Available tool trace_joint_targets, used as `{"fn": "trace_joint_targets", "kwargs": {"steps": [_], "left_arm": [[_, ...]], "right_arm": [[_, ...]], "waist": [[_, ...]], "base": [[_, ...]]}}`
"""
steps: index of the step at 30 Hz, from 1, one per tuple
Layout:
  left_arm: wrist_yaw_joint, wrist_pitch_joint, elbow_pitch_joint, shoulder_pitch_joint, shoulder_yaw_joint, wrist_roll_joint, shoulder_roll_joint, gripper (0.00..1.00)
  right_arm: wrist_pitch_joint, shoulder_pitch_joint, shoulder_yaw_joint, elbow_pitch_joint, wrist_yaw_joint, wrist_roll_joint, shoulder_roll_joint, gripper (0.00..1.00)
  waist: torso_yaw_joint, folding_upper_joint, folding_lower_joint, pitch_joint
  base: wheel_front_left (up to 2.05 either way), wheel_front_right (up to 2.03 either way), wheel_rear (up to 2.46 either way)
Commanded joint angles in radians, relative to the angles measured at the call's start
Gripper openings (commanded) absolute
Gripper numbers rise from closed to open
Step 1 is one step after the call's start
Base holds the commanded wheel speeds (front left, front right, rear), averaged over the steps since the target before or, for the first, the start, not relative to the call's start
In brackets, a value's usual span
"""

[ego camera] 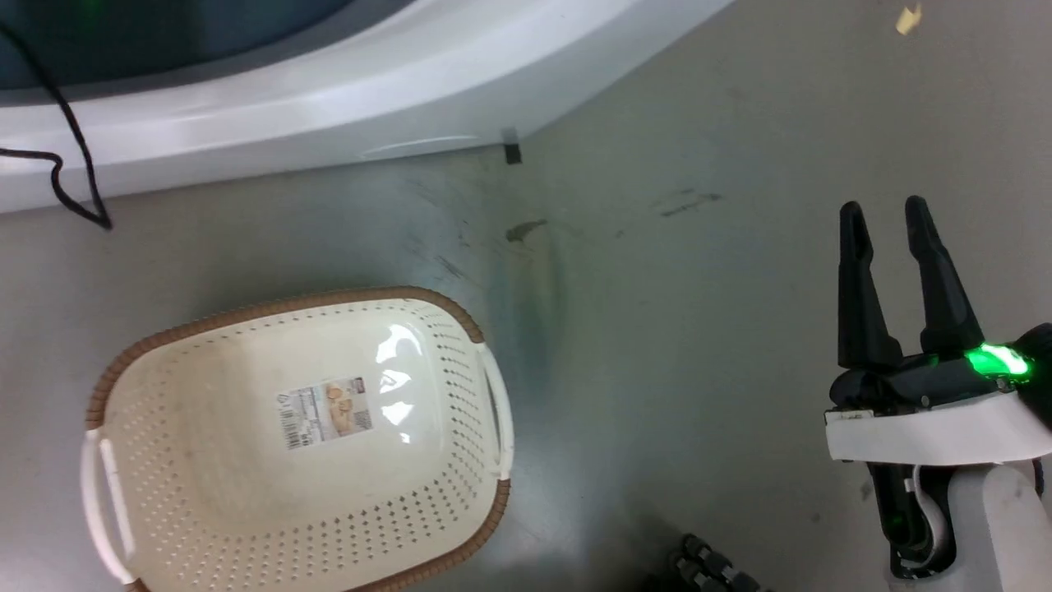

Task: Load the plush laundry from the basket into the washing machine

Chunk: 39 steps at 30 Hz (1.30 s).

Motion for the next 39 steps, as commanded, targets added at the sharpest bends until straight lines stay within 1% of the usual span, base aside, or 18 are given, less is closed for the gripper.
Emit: {"fn": "trace_joint_targets", "kwargs": {"steps": [1,4,6,7,8,12,17,21,22,25,28,30,34,39], "left_arm": [[0.001,0.005,0.022,-0.025,-0.01,0.012,0.013,0.0],[-0.005,0.015,0.072,-0.036,-0.031,0.027,0.022,0.0],[-0.009,0.001,0.094,-0.034,-0.038,0.028,0.018,0.0],[-0.01,-0.009,0.104,-0.032,-0.041,0.027,0.012,0.12],[-0.01,-0.022,0.113,-0.028,-0.045,0.027,0.007,1.0],[-0.018,-0.088,0.147,0.001,-0.06,0.021,-0.026,1.0],[-0.032,-0.194,0.186,0.068,-0.071,-0.002,-0.077,1.0],[-0.044,-0.316,0.203,0.148,-0.071,-0.03,-0.12,1.0],[-0.056,-0.418,0.201,0.232,-0.075,-0.054,-0.152,1.0],[-0.063,-0.479,0.176,0.326,-0.061,-0.096,-0.187,1.0],[-0.066,-0.505,0.105,0.439,-0.032,-0.136,-0.212,1.0],[-0.055,-0.509,0.021,0.527,-0.009,-0.149,-0.225,1.0],[-0.013,-0.51,-0.222,0.756,0.041,-0.149,-0.26,1.0],[0.045,-0.511,-0.448,1.033,0.077,-0.12,-0.292,1.0]], "right_arm": [[-0.005,-0.013,0.001,0.004,-0.001,0.009,0.0,1.0],[-0.005,-0.012,0.0,0.006,-0.001,0.014,0.0,1.0],[-0.005,-0.01,-0.004,0.009,-0.001,0.012,0.0,1.0],[-0.005,-0.011,-0.007,0.01,-0.001,0.008,0.0,1.0],[-0.005,-0.012,-0.009,0.01,-0.001,0.004,0.0,1.0],[-0.005,-0.012,-0.022,0.006,-0.001,-0.023,0.0,1.0],[-0.005,-0.004,-0.044,0.008,-0.001,-0.071,0.0,1.0],[-0.005,0.017,-0.064,0.013,-0.001,-0.112,0.0,1.0],[-0.005,0.042,-0.084,0.017,-0.001,-0.14,0.0,1.0],[-0.005,0.079,-0.105,0.021,-0.001,-0.17,0.0,1.0],[-0.005,0.114,-0.117,0.022,-0.001,-0.209,0.0,1.0],[-0.005,0.137,-0.122,0.023,-0.001,-0.224,0.0,1.0],[-0.005,0.182,-0.132,0.029,-0.001,-0.24,0.0,1.0],[-0.005,0.241,-0.136,0.037,-0.001,-0.252,0.0,1.0]], "waist": [[-0.014,-0.0001,-0.0003,0.016],[-0.013,-0.0001,-0.0003,0.018],[-0.006,-0.0001,-0.0003,0.012],[0.0,-0.0001,-0.0003,0.008],[0.005,-0.0001,-0.0003,0.002],[0.036,-0.0001,-0.0003,-0.043],[0.087,-0.0001,-0.0003,-0.143],[0.132,-0.0001,-0.0003,-0.254],[0.167,-0.0001,-0.0003,-0.348],[0.206,-0.0001,-0.0003,-0.435],[0.24,-0.0001,-0.0003,-0.51],[0.261,-0.0001,-0.0003,-0.552],[0.303,-0.0001,-0.0003,-0.621],[0.338,-0.0001,-0.0003,-0.677]], "base": [[0.0,0.0,0.0],[0.0,0.0,0.0],[0.0,0.0,0.0],[0.0,0.0,0.0],[0.0,0.0,0.0],[0.0,0.0,0.0],[0.0,0.0,0.0],[0.0,0.0,0.0],[0.0,0.0,0.0],[0.0,0.0,0.0],[0.0,0.0,0.0],[0.0,0.0,0.0],[0.0,0.0,0.0],[0.0,0.0,0.0]]}}
